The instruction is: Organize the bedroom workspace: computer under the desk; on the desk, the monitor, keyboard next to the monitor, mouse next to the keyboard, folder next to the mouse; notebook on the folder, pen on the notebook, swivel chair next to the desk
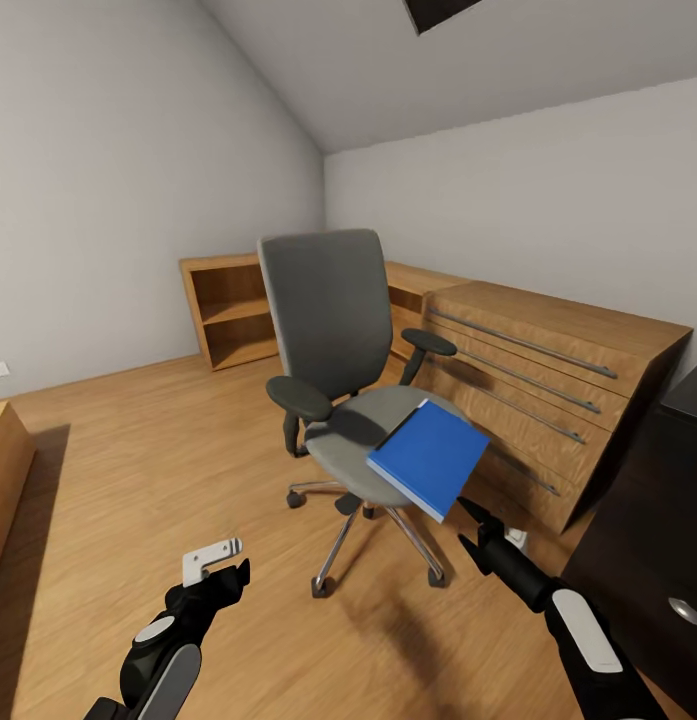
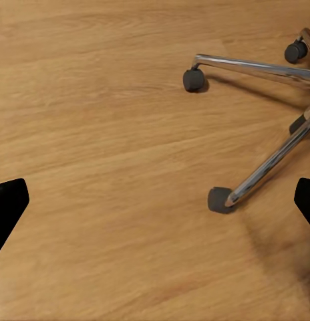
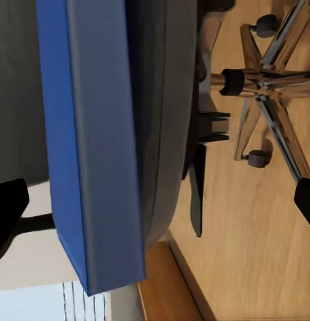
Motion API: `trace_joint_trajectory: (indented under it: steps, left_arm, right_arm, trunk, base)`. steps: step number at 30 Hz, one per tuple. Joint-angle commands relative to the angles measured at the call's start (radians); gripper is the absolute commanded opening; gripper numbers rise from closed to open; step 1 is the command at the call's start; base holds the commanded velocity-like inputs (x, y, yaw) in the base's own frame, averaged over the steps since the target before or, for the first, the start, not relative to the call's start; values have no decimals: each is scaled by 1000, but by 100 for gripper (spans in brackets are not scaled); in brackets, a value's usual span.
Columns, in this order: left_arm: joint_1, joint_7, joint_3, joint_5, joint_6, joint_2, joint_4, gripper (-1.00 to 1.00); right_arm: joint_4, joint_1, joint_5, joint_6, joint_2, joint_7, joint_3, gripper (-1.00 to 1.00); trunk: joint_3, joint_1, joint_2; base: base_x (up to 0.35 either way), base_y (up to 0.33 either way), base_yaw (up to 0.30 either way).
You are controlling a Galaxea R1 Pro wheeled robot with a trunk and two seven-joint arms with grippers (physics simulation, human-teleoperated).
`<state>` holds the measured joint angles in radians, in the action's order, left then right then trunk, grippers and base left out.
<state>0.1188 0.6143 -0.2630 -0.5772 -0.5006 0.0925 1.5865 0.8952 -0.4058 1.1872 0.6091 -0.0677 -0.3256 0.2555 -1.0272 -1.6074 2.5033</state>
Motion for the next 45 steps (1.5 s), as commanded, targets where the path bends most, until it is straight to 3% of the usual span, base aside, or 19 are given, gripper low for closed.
trace_joint_trajectory:
  steps: [1, 22, 45]
  left_arm:
    - [1, 10, -2, -9, -1, 1, 1, 100]
    - [1, 10, -2, -9, -1, 0, 0, 100]
    - [1, 10, -2, -10, -1, -1, 0, 100]
  right_arm:
    - [-4, -1, 2, 6, 0, -1, 2, 100]
    - [-10, -1, 0, 6, 2, -3, -22, 100]
    - [2, -1, 0, 7, 2, -9, -107, 100]
  trunk:
    - [-1, 0, 0]
    - [-1, 0, 0]
    - [-1, 0, 0]
  base:
    - [1, 0, 0]
    - [0, 0, 0]
    - [0, 0, 0]
